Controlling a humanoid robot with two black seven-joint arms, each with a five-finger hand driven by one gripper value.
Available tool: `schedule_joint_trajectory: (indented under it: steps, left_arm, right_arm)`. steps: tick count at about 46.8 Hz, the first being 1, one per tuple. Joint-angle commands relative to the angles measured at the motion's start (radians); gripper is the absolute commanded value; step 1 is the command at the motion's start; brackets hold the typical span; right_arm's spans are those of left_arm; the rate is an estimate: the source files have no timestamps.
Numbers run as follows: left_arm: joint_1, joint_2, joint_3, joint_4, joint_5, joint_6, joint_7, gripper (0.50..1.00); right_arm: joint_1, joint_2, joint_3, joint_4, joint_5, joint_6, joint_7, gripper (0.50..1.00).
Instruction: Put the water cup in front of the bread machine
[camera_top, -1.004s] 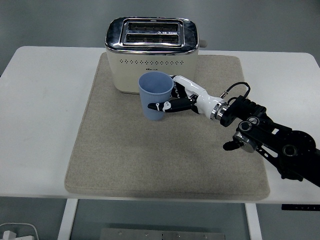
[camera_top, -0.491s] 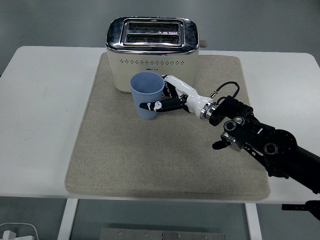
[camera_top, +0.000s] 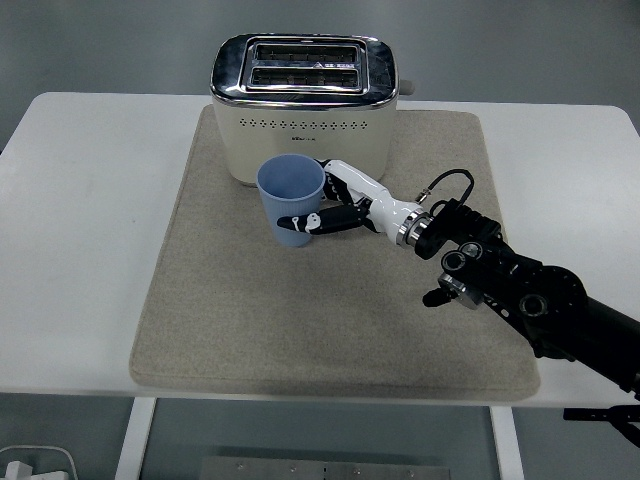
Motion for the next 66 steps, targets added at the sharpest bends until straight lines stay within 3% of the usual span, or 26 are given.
schedule_joint_trajectory:
  steps: [1,2,38,54,66]
  left_arm:
    - [0.0,0.0,0.0,0.0,0.0,0.0,0.0,0.999]
    - [0.0,0.0,0.0,0.0,0.0,0.0,0.0,0.999]
    - [0.0,0.0,0.0,0.0,0.0,0.0,0.0,0.999]
    - [0.0,0.0,0.0,0.0,0.001,0.0,0.0,0.999]
    - [0.0,0.0,0.0,0.0,0.0,0.0,0.0,0.999]
  right_arm:
    - [0.0,-0.001,0.002,0.0,0.001,0.002,0.0,0.881]
    - [0.0,0.0,0.002,0.0,0.001,0.002,0.0,0.947]
    - [0.003,-0.007,0.003,0.0,0.008,0.001,0.0,0.946]
    - [0.005,-0.103,0.017,0.032,0.018,0.007,0.0,0.946]
    - [-0.008,-0.208,0.02,0.13,0.028,0.007,0.001,0.946]
